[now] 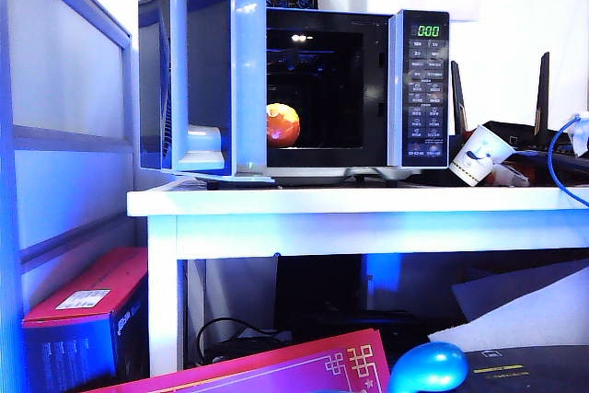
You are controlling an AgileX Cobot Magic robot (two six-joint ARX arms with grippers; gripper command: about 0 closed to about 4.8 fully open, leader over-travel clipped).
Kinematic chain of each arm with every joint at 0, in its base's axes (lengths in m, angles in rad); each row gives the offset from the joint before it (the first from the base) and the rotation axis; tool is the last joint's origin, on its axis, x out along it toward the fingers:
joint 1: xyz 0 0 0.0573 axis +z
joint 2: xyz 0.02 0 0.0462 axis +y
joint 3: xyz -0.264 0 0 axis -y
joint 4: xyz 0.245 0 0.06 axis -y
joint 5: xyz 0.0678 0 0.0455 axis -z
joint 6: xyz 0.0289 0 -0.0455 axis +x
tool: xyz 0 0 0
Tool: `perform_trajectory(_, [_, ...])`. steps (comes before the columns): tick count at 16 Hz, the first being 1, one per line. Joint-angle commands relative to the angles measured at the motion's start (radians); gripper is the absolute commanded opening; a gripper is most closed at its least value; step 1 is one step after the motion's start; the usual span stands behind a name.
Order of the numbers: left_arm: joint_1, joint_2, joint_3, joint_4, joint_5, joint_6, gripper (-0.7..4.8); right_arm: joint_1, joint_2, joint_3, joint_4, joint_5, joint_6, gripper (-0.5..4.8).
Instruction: Open the microwave door, place the orange inside the microwave, then close the microwave door.
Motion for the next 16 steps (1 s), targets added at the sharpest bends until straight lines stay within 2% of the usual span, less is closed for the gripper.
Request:
perform_trajectory(1, [-0.002, 0.045, 0.000, -0.022, 0.054, 0.025, -0.05, 0.001, -0.034, 0.005, 0.053, 0.001, 0.037, -0.05])
perform_trajectory(7, [-0.002, 0.125, 0.000, 0.073, 0.159, 0.029, -0.05, 0.001, -0.050, 0.005, 0.058, -0.002, 0.037, -0.05])
perform_trajectory(11, [-0.011, 0.163, 0.000, 0.218, 0.296, 0.029, -0.05, 0.001, -0.054, 0.005, 0.065, -0.002, 0.037, -0.05])
perform_trajectory(16, [-0.102, 0.245, 0.000, 0.375, 0.284, 0.029, -0.05, 0.001, -0.054, 0.005, 0.090, -0.002, 0.037, -0.05])
